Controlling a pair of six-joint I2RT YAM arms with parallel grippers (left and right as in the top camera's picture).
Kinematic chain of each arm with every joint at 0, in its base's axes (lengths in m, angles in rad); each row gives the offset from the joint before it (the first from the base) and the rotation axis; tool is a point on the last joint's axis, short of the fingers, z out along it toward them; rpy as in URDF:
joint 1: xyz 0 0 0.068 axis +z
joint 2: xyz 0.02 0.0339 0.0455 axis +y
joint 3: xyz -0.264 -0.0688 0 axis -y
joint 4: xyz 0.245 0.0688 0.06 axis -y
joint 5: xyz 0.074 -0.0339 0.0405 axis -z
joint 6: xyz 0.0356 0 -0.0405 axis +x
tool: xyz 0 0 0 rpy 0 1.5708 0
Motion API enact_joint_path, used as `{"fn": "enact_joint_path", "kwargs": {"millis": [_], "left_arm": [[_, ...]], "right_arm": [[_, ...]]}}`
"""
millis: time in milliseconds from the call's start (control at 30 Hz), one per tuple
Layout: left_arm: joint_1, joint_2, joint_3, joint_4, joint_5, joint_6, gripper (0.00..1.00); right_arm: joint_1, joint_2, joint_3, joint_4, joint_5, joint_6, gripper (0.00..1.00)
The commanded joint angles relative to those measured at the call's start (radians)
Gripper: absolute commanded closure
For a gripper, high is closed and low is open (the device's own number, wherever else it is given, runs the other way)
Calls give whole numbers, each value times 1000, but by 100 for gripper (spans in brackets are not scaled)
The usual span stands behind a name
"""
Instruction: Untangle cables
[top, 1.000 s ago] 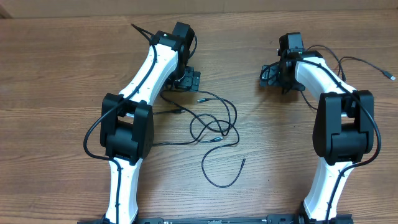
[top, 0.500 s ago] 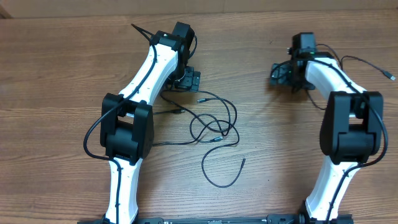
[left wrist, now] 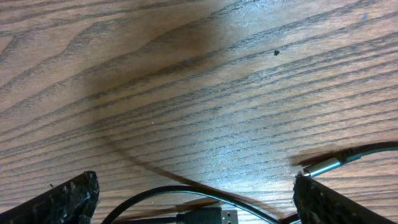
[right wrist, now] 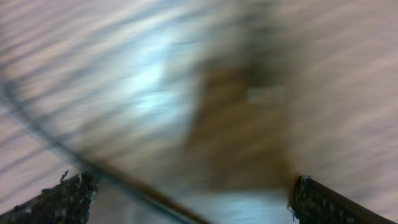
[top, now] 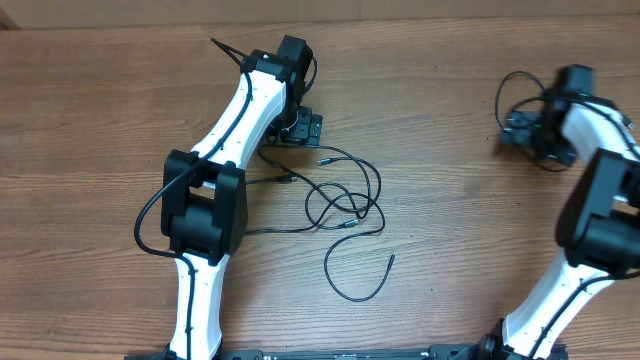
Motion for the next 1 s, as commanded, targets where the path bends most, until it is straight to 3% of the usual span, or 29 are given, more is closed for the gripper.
{"fn": "enact_joint_path", "kwargs": {"millis": [0,400,567,967], "left_arm": [[4,4,13,-3,8,-14,0],[4,4,12,-3,8,-14,0],[4,4,13,-3,8,-14,0],[4,4,12,-3,8,-14,0]], "right_arm": [[-93,16,-21,-5,26,-5,0],[-353,16,-21,-7,24,70,0],[-451,16,-21,-6,-89,87,0],[-531,16,-21,-40,-238,143,0]]}}
